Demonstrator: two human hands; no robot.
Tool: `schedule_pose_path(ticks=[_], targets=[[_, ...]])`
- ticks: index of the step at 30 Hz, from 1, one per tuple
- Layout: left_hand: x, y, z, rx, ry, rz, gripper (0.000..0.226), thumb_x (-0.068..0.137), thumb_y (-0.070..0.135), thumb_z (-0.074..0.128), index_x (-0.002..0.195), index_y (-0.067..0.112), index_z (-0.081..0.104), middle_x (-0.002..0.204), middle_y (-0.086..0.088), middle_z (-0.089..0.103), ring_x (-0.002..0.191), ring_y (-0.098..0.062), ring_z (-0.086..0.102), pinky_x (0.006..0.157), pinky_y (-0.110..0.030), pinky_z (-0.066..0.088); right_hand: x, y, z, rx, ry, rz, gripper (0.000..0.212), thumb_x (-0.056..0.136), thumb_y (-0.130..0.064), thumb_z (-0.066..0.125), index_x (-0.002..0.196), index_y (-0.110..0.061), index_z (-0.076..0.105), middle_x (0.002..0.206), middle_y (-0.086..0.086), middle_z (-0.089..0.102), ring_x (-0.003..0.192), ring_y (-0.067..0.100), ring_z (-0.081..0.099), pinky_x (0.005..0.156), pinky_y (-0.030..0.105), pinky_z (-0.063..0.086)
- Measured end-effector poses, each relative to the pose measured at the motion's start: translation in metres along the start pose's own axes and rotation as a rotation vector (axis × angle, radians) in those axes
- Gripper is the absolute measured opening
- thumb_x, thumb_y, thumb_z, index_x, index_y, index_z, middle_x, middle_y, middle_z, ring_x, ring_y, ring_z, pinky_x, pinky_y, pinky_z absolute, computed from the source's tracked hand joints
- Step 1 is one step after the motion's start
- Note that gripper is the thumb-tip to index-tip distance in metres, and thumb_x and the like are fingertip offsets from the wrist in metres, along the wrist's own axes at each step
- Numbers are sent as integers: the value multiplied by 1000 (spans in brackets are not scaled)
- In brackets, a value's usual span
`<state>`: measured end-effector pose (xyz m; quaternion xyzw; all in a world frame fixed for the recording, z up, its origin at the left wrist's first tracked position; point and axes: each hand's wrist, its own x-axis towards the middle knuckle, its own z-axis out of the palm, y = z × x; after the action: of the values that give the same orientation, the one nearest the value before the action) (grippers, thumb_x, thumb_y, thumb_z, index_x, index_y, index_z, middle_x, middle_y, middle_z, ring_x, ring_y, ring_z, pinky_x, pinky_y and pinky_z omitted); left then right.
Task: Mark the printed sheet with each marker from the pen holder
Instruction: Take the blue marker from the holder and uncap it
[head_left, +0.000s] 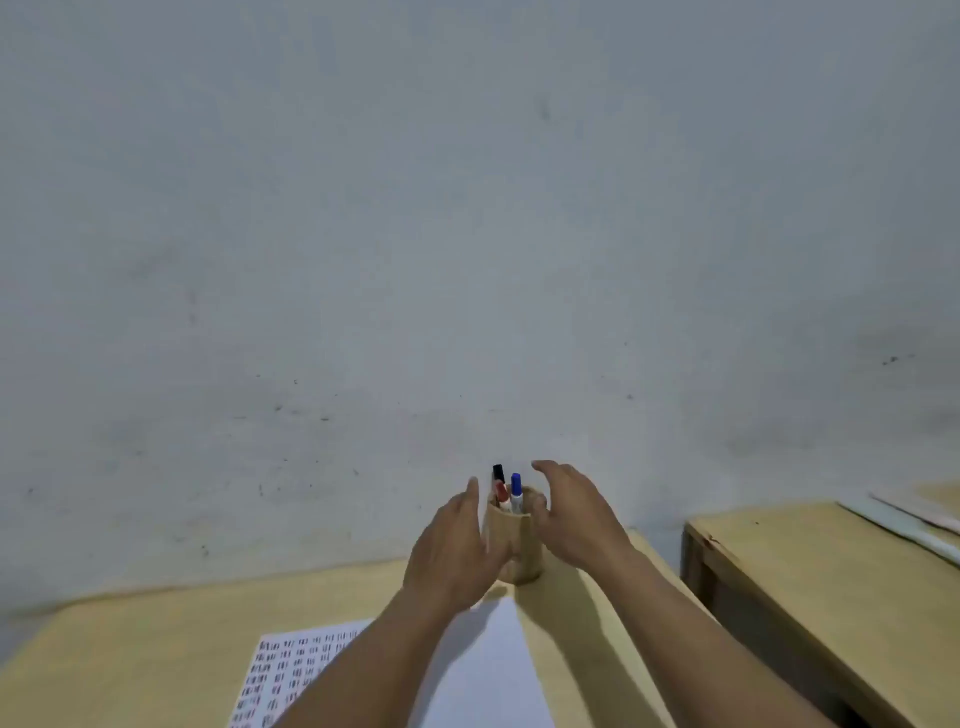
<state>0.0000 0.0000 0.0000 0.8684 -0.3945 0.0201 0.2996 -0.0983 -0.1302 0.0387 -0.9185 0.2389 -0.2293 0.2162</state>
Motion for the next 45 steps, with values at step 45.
schedule_pose_path(ticks=[45], targets=[[-58,17,-98,-479,214,10,25,91,16,66,113,24,75,97,8,76,89,-5,69,79,-17,49,-54,-77,-19,83,5,-118,18,101,-23,51,111,-23,66,101,-2,68,87,18,62,74,35,50]])
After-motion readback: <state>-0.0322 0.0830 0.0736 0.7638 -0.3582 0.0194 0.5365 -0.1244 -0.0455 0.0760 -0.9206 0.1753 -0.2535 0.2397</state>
